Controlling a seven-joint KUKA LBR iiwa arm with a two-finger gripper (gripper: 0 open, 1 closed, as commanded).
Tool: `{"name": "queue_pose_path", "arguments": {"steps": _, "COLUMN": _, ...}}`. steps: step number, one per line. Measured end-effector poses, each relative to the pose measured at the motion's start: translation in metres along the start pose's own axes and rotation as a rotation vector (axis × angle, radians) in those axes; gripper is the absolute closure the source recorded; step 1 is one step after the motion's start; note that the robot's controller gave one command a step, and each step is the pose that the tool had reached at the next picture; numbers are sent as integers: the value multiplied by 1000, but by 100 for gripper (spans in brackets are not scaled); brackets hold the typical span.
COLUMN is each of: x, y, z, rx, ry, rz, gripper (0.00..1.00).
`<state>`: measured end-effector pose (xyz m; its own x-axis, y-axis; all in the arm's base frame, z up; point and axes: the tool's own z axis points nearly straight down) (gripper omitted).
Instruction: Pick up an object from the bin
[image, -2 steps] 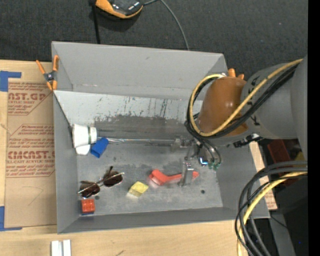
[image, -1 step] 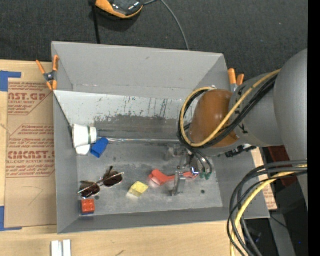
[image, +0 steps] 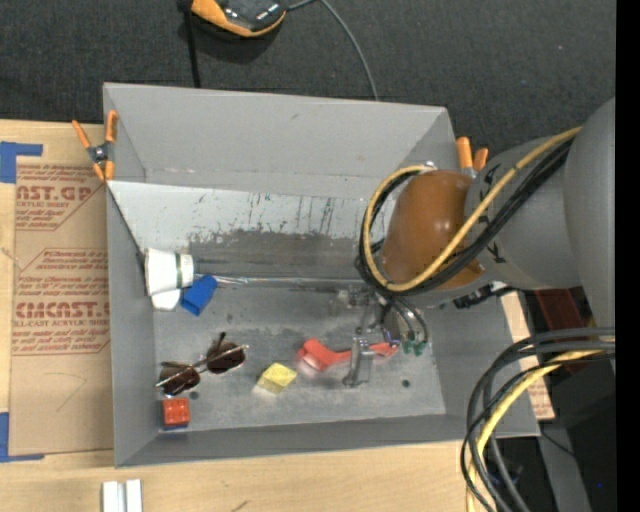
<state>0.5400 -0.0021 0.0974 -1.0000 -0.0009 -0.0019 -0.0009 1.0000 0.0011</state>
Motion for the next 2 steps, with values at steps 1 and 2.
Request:
{"name": "queue_pose_path", "arguments": {"steps": 1, "x": 2, "y": 10, "z": 18, "rx": -1, "ry": 5, "rz": 209, "gripper": 0}}
{"name": "queue_pose_path", "arguments": {"steps": 2, "x": 12, "y": 13, "z": 27, "rx": -1, "ry": -1, "rz": 476, "gripper": 100}}
